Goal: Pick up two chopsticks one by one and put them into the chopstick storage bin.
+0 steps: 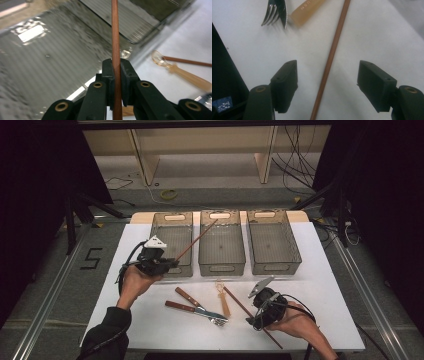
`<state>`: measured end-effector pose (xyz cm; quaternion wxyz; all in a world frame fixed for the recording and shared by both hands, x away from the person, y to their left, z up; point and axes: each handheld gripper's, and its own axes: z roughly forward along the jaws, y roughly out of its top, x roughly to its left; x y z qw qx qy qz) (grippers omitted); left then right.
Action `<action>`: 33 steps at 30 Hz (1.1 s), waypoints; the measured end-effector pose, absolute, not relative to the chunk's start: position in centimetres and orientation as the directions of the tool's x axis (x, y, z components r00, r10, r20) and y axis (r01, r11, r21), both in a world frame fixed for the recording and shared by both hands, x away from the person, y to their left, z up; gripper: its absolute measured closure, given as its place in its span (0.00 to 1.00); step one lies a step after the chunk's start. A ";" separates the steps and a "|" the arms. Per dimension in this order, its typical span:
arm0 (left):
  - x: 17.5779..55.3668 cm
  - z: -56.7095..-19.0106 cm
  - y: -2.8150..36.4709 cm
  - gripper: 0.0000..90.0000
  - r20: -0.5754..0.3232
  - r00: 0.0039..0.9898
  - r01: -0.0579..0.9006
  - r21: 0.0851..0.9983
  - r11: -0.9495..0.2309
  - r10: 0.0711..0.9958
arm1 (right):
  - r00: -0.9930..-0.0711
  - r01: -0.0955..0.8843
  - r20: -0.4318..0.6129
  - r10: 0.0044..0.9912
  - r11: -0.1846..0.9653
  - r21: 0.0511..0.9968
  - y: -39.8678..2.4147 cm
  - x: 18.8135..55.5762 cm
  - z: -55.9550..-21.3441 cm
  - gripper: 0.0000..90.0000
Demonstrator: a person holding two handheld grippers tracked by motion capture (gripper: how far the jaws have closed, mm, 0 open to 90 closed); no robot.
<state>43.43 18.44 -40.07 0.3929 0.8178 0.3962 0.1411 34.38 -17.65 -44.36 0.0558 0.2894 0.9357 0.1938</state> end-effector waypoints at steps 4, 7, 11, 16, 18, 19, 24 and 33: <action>44.7 -39.9 19.3 0.92 -0.086 0.607 0.558 0.754 -0.346 0.790 | -0.832 0.514 0.007 0.555 0.765 0.389 -17.6 34.3 -44.6 0.37; 45.6 -40.1 19.9 0.92 -0.096 0.587 0.569 0.756 -0.325 0.804 | -0.830 0.517 0.007 0.558 0.764 0.386 -17.6 34.3 -44.6 0.37; 46.2 -40.3 20.4 0.92 -0.102 0.561 0.583 0.753 -0.305 0.821 | -0.829 0.518 0.009 0.559 0.761 0.391 -17.8 34.3 -44.6 0.37; 47.2 -40.8 21.1 0.92 -0.116 0.528 0.610 0.741 -0.280 0.841 | -0.824 0.525 0.010 0.566 0.758 0.387 -17.9 34.3 -44.6 0.37; 47.6 -41.1 21.4 0.92 -0.121 0.514 0.621 0.735 -0.271 0.849 | -0.825 0.525 0.011 0.565 0.759 0.386 -17.9 34.3 -44.7 0.37; 47.8 -41.3 21.5 0.92 -0.126 0.502 0.627 0.734 -0.261 0.855 | -0.825 0.525 0.011 0.565 0.759 0.385 -17.9 34.3 -44.7 0.37; 48.4 -41.7 21.9 0.92 -0.131 0.476 0.647 0.722 -0.245 0.870 | -0.826 0.525 0.013 0.564 0.761 0.381 -17.9 34.3 -44.7 0.37; 48.9 -42.5 22.3 0.92 -0.140 0.442 0.683 0.693 -0.231 0.886 | -0.830 0.519 0.012 0.557 0.766 0.379 -17.9 34.3 -44.8 0.37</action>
